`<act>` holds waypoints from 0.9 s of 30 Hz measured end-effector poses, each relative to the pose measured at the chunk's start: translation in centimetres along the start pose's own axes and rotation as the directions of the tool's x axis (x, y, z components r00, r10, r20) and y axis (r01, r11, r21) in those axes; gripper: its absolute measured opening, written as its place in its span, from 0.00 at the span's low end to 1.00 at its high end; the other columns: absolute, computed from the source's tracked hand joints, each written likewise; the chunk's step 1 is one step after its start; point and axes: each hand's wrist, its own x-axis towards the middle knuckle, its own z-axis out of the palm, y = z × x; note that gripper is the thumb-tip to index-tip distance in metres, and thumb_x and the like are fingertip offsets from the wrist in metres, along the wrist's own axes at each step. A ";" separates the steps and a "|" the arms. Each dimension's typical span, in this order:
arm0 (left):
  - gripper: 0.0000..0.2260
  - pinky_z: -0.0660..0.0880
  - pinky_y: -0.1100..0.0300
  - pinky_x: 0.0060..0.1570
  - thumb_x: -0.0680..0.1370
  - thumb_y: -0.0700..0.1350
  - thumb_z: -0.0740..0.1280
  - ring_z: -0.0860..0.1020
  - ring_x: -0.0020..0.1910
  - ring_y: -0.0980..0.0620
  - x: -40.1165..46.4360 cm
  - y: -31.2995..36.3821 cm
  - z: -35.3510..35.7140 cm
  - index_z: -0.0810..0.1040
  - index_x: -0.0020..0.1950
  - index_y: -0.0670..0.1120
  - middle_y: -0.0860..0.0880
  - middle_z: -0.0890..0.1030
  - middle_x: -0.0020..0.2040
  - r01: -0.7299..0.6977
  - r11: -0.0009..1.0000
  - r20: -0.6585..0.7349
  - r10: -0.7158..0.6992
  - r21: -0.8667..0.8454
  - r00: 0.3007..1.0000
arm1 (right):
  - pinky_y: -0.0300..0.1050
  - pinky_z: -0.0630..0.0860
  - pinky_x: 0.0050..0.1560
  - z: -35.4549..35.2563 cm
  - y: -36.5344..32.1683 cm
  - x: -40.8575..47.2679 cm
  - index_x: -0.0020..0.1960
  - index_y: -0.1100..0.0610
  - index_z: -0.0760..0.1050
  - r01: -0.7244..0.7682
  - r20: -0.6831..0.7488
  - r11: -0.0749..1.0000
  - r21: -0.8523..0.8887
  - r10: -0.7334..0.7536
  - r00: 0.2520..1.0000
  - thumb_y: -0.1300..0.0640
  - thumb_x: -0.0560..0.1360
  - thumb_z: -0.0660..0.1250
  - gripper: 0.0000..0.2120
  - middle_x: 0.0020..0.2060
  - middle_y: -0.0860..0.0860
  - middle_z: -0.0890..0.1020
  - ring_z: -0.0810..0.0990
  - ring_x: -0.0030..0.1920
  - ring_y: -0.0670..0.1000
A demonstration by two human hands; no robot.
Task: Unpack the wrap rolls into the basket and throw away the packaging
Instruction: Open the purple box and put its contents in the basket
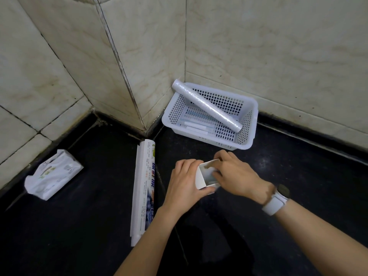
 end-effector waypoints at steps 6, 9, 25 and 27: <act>0.32 0.65 0.60 0.59 0.64 0.63 0.68 0.65 0.61 0.54 0.8 -0.2 -0.2 0.68 0.64 0.51 0.55 0.72 0.61 0.039 0.999 0.037 -0.039 0.000 0.999 | 0.47 0.73 0.48 -1.7 1.2 -1.6 0.53 0.51 0.72 0.251 -0.010 0.966 0.058 -0.250 0.968 0.54 0.76 0.57 0.08 0.45 0.38 0.71 0.68 0.51 0.47; 0.32 0.66 0.59 0.59 0.63 0.66 0.68 0.66 0.61 0.54 1.2 0.0 -0.4 0.69 0.63 0.52 0.57 0.72 0.60 0.048 0.999 0.060 -0.047 -0.008 0.997 | 0.39 0.68 0.44 -1.8 1.2 -2.1 0.57 0.44 0.68 0.280 0.043 0.955 0.097 -0.285 0.958 0.45 0.72 0.62 0.14 0.42 0.33 0.68 0.64 0.47 0.40; 0.19 0.71 0.60 0.40 0.63 0.61 0.69 0.75 0.44 0.57 6.3 -1.3 -2.2 0.73 0.49 0.55 0.57 0.77 0.45 0.169 0.978 0.288 -0.127 -0.125 0.949 | 0.35 0.74 0.34 -7.0 7.3 0.3 0.45 0.55 0.75 0.162 -0.567 0.686 0.710 0.420 0.709 0.60 0.73 0.66 0.02 0.39 0.52 0.79 0.76 0.39 0.49; 0.16 0.71 0.62 0.42 0.64 0.60 0.70 0.75 0.45 0.59 6.7 -2.3 -2.3 0.73 0.48 0.58 0.60 0.77 0.44 0.280 0.943 0.377 -0.198 -0.177 0.905 | 0.47 0.79 0.41 -6.8 8.9 1.2 0.47 0.59 0.74 0.146 -0.544 0.601 0.786 0.560 0.625 0.61 0.73 0.65 0.04 0.42 0.56 0.79 0.78 0.42 0.54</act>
